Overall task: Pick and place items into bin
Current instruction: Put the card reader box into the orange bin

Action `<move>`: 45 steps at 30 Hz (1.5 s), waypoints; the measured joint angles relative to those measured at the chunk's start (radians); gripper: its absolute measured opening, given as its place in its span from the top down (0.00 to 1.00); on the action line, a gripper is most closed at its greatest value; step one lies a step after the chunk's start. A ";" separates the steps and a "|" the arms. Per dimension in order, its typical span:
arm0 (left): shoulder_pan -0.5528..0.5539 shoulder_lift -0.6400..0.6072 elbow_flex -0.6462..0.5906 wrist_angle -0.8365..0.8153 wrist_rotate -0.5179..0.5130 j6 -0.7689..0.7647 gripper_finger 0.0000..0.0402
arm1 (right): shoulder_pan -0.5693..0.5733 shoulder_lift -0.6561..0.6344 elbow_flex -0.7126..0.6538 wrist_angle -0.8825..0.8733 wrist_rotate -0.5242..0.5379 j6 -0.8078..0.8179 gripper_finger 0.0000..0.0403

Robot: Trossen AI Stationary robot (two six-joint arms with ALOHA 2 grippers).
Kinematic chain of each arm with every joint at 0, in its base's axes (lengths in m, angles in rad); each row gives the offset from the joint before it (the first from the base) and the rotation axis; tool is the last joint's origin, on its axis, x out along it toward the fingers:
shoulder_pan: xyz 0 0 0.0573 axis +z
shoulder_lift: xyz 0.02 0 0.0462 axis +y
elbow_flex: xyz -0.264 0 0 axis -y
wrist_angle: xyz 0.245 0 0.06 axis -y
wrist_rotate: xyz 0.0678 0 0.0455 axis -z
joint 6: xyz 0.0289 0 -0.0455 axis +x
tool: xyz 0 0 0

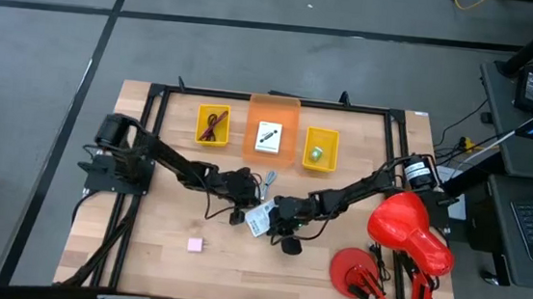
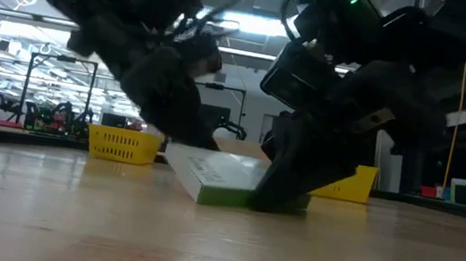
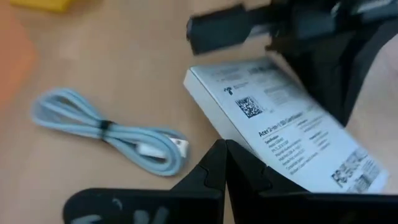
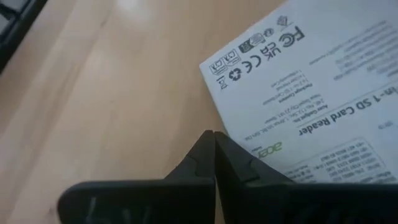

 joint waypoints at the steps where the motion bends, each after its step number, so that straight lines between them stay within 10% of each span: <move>1: 0.000 -0.026 0.000 -0.025 -0.008 0.011 1.00 | -0.005 0.000 0.000 0.001 0.002 -0.001 1.00; 18: 0.001 -0.127 0.002 -0.290 -0.141 -0.045 1.00 | -0.010 0.002 0.016 0.037 -0.028 -0.003 1.00; 45: -0.008 -0.006 0.001 -0.090 0.024 -0.065 1.00 | -0.036 0.000 0.018 -0.034 -0.013 -0.025 1.00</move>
